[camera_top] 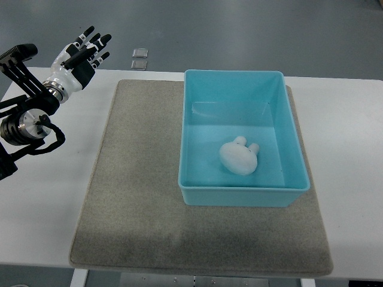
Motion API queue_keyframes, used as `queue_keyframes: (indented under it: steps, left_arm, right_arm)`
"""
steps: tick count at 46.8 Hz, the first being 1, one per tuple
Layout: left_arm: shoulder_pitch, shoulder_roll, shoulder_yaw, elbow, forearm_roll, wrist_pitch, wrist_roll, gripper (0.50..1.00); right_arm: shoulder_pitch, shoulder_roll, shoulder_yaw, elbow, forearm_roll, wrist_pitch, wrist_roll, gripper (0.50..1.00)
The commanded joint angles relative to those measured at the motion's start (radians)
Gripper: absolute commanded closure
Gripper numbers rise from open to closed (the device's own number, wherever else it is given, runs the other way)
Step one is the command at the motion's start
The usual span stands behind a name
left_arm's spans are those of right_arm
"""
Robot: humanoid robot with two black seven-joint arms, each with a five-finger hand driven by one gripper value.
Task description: Place white toy into blue box with left hand
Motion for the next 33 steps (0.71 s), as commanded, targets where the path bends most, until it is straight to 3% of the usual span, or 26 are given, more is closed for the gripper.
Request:
queue_keyframes:
  steps: [1,33]
  left_arm:
    - [0.005,0.003,-0.001,-0.002,-0.046,-0.002,0.005,0.500]
    - [0.069,0.000,-0.097,0.002,-0.029,-0.062,-0.001,0.500]
  right_arm:
    - [0.002,0.000,0.000,0.000,0.000,0.000,0.000,0.564]
    - [0.000,0.000,0.000,0.000,0.000,0.000,0.000,0.564]
